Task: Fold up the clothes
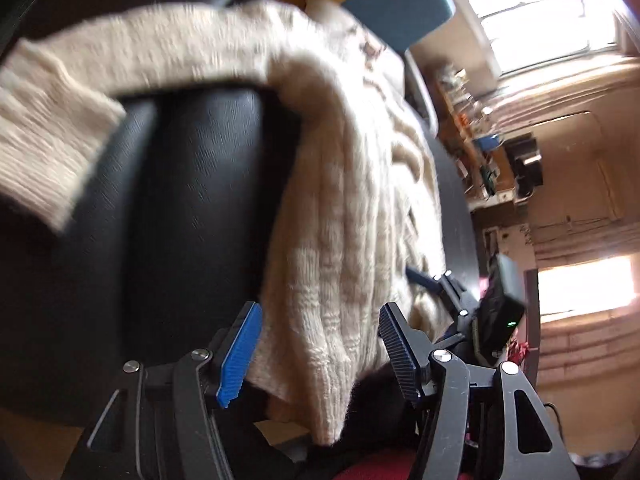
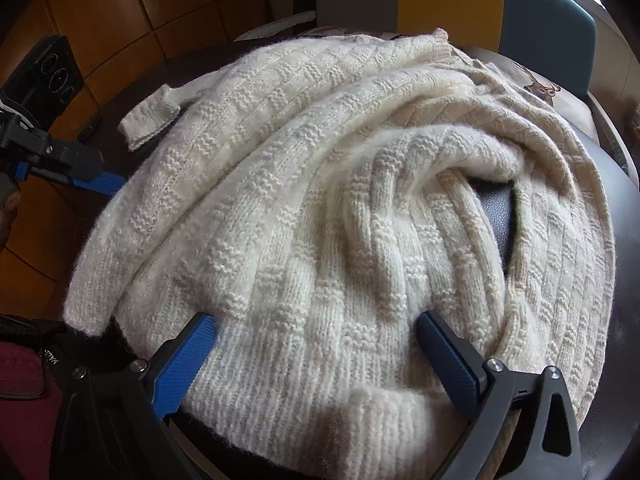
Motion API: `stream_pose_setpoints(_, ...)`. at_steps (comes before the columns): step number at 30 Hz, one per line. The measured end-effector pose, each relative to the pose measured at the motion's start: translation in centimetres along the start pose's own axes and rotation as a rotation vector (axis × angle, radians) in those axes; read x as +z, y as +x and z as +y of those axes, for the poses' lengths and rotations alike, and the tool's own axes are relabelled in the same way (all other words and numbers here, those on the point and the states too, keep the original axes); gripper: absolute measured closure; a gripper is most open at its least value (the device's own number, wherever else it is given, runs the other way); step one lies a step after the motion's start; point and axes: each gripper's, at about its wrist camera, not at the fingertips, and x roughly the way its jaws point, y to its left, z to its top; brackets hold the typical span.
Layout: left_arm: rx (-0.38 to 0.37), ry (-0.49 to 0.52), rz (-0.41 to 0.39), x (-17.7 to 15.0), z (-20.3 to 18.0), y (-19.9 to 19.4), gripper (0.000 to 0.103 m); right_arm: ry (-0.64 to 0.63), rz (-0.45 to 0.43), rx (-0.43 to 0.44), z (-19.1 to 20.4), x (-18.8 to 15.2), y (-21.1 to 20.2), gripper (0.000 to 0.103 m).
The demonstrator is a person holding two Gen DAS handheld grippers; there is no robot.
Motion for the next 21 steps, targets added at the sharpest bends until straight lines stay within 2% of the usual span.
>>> stream_pose_setpoints(2, 0.01, 0.004, 0.001, -0.5, -0.6, 1.3, 0.043, -0.001, 0.001, -0.002, -0.1, 0.0, 0.1, 0.0)
stream_pose_setpoints(4, 0.071, 0.036, -0.026, -0.1, -1.3, 2.3, 0.068, -0.008, 0.008, -0.003, 0.1, 0.7, 0.6, 0.0)
stream_pose_setpoints(5, 0.076, 0.036, -0.032, -0.8, -1.1, 2.1, 0.088, -0.012, 0.013, -0.002, 0.2, 0.8, 0.8, 0.0)
stream_pose_setpoints(8, 0.009, -0.015, -0.089, -0.8, 1.7, 0.1, 0.092, -0.026, 0.037, 0.003, 0.2, 1.1, 1.0, 0.0)
stream_pose_setpoints(11, 0.021, -0.065, -0.184, 0.3, 3.1, -1.1, 0.093, -0.032, 0.075, -0.006, -0.2, 0.9, 0.8, 0.0)
stream_pose_setpoints(13, 0.088, -0.083, -0.232, 0.8, 4.1, -2.1, 0.093, -0.026, 0.092, -0.016, -0.7, 0.6, 0.6, 0.0)
stream_pose_setpoints(15, 0.196, -0.092, -0.257, 1.2, 5.2, -2.9, 0.093, -0.007, 0.098, -0.027, -1.5, 0.0, 0.3, 0.0)
stream_pose_setpoints(17, 0.272, -0.115, -0.252, 1.4, 6.1, -3.0, 0.093, 0.017, 0.099, -0.037, -2.3, -0.7, -0.2, 0.0)
stream_pose_setpoints(18, 0.281, -0.131, -0.247, 1.3, 6.5, -3.0, 0.092, 0.03, 0.096, -0.038, -2.7, -1.0, -0.5, 0.0)
stream_pose_setpoints(19, 0.26, -0.149, -0.251, 1.2, 6.7, -3.3, 0.092, 0.044, 0.109, -0.043, -3.0, -1.2, -0.7, 0.0)
stream_pose_setpoints(21, 0.173, -0.122, -0.302, 1.0, 5.8, -4.9, 0.091, 0.074, 0.106, -0.04, -3.6, -0.7, -1.8, 0.001)
